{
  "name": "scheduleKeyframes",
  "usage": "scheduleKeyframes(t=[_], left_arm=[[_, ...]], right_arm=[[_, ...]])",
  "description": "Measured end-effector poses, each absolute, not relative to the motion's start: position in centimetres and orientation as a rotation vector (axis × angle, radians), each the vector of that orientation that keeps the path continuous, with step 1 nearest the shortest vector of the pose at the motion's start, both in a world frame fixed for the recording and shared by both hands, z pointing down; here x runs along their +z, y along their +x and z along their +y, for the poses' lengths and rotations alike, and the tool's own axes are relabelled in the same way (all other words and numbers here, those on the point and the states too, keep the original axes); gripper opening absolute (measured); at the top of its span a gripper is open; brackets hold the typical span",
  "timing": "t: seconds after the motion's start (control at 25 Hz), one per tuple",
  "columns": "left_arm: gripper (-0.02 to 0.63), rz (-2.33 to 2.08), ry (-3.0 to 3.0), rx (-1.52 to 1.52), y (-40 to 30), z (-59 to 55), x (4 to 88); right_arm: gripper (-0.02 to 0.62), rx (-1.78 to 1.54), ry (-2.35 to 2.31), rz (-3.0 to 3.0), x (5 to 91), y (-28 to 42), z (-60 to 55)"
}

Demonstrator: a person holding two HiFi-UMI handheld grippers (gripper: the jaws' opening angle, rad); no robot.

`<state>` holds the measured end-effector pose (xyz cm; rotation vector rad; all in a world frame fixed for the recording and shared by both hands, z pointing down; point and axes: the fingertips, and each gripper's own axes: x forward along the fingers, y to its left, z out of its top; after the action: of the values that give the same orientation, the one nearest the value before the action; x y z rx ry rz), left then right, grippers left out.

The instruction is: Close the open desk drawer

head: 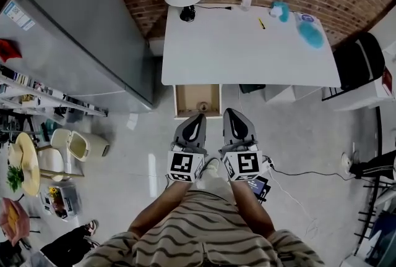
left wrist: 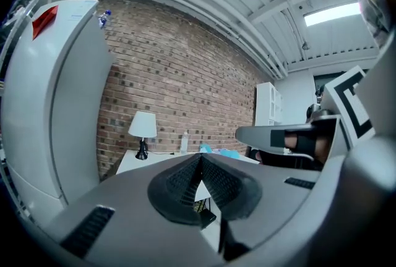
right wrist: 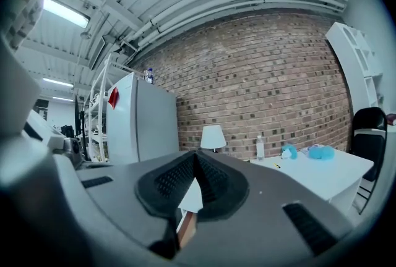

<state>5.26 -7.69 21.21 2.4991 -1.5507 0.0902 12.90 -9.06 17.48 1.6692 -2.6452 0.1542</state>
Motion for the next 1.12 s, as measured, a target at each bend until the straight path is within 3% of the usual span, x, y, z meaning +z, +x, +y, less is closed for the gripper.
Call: scheduleKeyframes(t=[1.12], left_arm=[[0.006, -1.523, 2.319, -0.003, 0.1, -13.6, 32.5]], right_arm=[[0.011, 0.288, 1.748, -2.555, 28.9, 7.9, -14.9]])
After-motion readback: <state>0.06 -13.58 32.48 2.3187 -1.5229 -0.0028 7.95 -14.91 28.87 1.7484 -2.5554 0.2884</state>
